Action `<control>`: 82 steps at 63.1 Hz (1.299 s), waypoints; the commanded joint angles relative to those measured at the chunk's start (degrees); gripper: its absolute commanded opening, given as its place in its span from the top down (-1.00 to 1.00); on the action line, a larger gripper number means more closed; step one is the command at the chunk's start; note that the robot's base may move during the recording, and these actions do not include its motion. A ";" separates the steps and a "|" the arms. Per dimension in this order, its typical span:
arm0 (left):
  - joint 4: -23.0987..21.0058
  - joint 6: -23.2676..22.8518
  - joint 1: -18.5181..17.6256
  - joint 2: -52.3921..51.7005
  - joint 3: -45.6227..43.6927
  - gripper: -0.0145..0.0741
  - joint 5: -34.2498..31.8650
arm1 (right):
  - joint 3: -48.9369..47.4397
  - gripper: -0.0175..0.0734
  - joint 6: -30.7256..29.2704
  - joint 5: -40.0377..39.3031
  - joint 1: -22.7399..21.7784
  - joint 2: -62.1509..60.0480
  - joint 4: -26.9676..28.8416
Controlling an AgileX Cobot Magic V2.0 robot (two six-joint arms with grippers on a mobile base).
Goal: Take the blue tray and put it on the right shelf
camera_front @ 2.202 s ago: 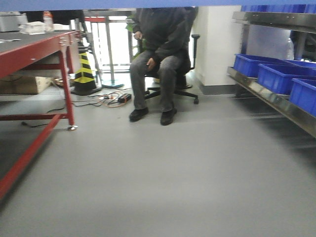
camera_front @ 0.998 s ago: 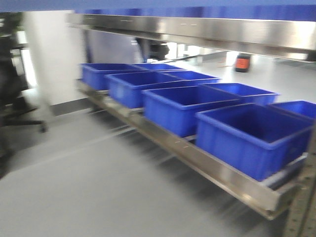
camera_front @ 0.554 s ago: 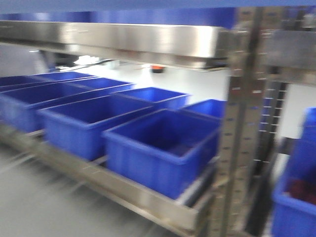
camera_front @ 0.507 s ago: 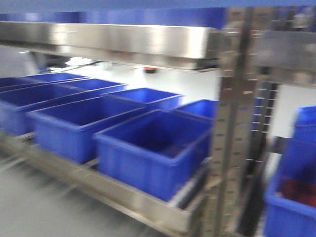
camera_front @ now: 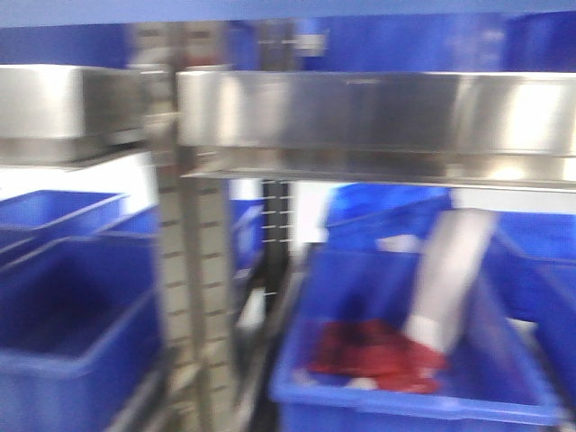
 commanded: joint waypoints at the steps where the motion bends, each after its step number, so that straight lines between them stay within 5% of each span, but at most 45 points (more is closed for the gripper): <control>1: -1.99 1.79 -0.83 -1.63 -1.60 0.78 4.53 | -1.69 0.49 -1.73 -4.40 0.27 -1.50 0.20; 82: -2.09 1.79 -0.83 -1.63 -1.60 0.78 4.53 | -1.69 0.49 -1.73 -4.40 0.27 -1.50 0.20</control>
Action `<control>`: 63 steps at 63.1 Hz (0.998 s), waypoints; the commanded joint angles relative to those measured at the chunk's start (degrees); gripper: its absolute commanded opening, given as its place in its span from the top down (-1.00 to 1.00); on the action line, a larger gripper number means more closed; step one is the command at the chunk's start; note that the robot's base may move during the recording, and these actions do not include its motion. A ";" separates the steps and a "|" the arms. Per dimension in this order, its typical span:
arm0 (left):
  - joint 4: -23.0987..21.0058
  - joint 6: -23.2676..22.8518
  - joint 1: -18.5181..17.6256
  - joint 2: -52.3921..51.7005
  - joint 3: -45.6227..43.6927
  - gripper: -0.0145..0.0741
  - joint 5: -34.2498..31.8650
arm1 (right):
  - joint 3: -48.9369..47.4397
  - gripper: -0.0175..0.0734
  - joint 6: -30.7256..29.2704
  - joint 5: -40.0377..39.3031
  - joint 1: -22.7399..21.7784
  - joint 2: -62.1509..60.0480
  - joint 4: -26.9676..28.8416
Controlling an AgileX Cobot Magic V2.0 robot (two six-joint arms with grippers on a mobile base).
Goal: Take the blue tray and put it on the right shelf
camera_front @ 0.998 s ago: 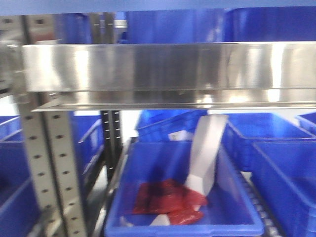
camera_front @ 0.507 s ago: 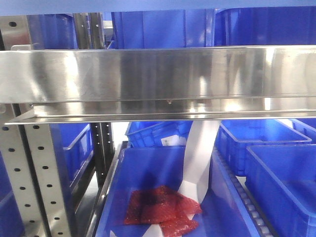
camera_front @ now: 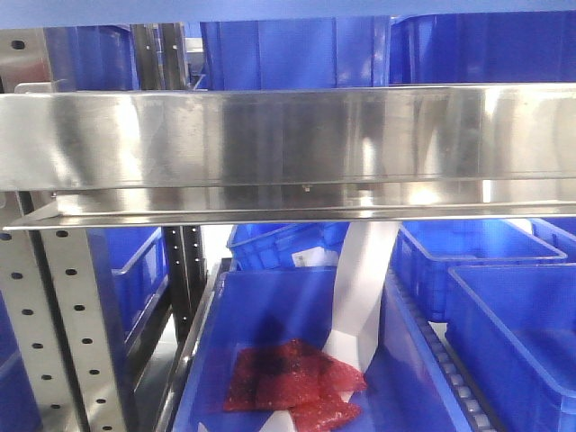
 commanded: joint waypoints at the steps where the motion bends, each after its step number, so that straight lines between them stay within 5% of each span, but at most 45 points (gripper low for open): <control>1: -1.86 1.79 -0.83 -1.73 -1.60 0.78 4.61 | -1.69 0.49 -1.73 -4.52 0.27 -1.50 0.40; 47: -1.86 1.79 -0.83 -0.29 -2.16 0.78 2.05 | -1.77 0.49 -3.43 -5.36 0.27 -1.50 0.40; 63: -1.76 2.30 0.99 7.55 -13.61 0.78 1.33 | -9.24 0.49 -5.07 -4.42 -4.26 1.53 0.35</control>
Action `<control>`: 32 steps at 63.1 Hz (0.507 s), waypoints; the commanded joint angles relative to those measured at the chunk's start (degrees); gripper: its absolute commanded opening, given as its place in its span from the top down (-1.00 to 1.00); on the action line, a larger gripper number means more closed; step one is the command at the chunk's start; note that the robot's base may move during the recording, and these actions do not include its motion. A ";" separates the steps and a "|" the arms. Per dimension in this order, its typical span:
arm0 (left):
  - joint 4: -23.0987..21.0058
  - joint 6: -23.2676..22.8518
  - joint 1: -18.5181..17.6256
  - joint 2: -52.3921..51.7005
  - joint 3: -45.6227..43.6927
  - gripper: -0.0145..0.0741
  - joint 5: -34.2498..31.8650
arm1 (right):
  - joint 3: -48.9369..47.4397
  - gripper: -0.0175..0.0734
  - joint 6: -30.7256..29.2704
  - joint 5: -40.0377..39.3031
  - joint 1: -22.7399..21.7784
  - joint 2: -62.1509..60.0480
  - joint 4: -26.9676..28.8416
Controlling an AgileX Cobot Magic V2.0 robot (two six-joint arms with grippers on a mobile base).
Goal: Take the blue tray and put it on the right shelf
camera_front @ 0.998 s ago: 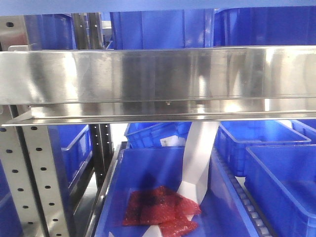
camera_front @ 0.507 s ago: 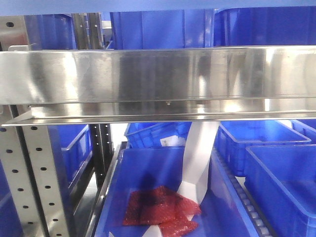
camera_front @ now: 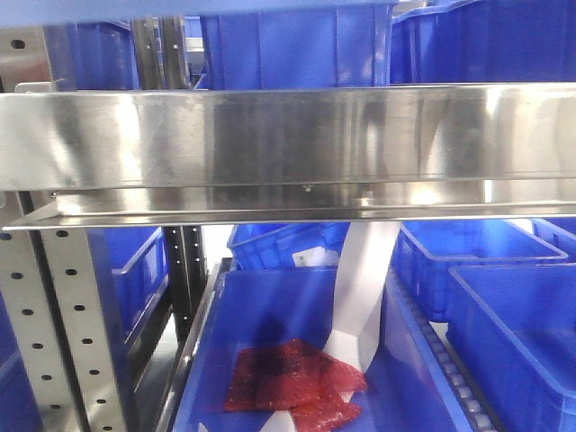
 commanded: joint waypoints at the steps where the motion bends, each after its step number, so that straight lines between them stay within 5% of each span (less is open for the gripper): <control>1: -2.00 1.84 0.57 1.63 -6.69 0.78 0.49 | -5.73 0.49 -2.80 -4.67 -2.14 0.78 1.02; 17: -2.24 1.84 5.25 11.10 -17.80 0.78 -5.30 | -16.10 0.49 -5.34 -5.47 -8.78 10.69 1.19; 32: -2.39 1.84 6.12 18.26 -19.08 0.78 -13.71 | -18.38 0.49 -5.34 -11.70 -11.45 19.58 1.19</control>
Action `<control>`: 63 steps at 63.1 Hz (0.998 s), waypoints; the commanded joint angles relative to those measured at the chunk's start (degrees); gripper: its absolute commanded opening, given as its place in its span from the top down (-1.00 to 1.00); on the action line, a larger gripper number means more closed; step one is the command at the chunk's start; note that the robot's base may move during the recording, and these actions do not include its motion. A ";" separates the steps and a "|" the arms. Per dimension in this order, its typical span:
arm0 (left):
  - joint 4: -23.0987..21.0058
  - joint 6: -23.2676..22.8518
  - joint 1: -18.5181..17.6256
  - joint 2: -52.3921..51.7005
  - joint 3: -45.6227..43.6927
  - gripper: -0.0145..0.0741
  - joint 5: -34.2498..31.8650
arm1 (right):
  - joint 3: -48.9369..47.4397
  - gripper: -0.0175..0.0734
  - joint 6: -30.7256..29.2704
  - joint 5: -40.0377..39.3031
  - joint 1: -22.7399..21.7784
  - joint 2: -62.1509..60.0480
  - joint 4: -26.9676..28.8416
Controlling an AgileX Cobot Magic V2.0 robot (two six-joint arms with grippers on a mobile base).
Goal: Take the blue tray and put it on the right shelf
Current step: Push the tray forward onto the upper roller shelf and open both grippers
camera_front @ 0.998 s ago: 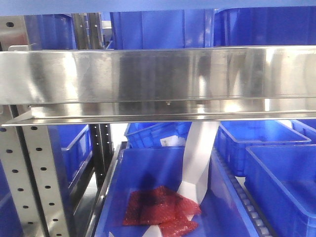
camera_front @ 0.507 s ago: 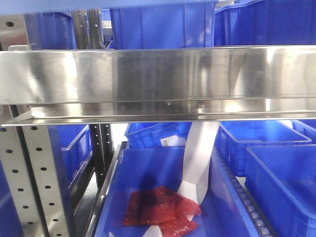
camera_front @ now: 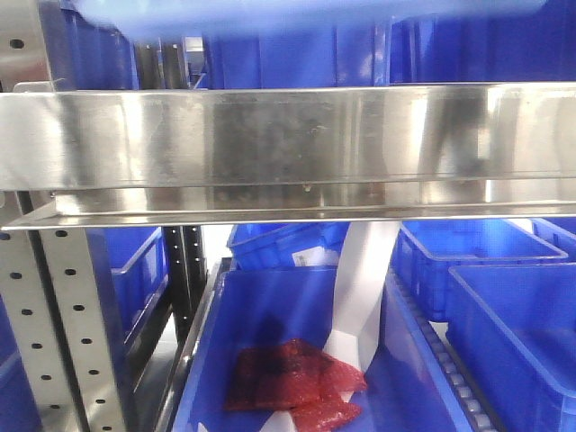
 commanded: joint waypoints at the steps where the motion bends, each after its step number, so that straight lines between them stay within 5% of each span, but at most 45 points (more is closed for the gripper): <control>1: 0.16 0.38 -0.13 -0.53 -1.98 0.78 -6.12 | -2.28 0.49 -0.89 -5.42 -0.73 0.26 -0.17; 19: -1.26 0.38 -0.13 4.09 -1.98 0.66 -5.64 | -2.28 0.41 -0.89 -6.14 -0.86 6.03 -0.17; 25: -1.26 0.38 -0.13 4.28 -1.98 0.36 -5.38 | -2.28 0.12 -0.89 -6.27 -0.86 6.09 -0.17; 37: -1.26 0.38 -0.13 4.28 -1.98 -0.45 -5.22 | -2.28 -0.78 -0.89 -5.52 -0.86 6.09 -0.22; 42: -1.26 0.38 -0.13 4.17 -1.98 -0.62 -4.71 | -2.28 -0.77 -0.89 -4.84 -0.86 5.79 -0.22; 63: -0.22 0.38 -1.10 -5.38 -1.98 -0.35 -2.54 | -1.62 -0.66 -0.83 -3.63 -0.80 -3.28 -0.17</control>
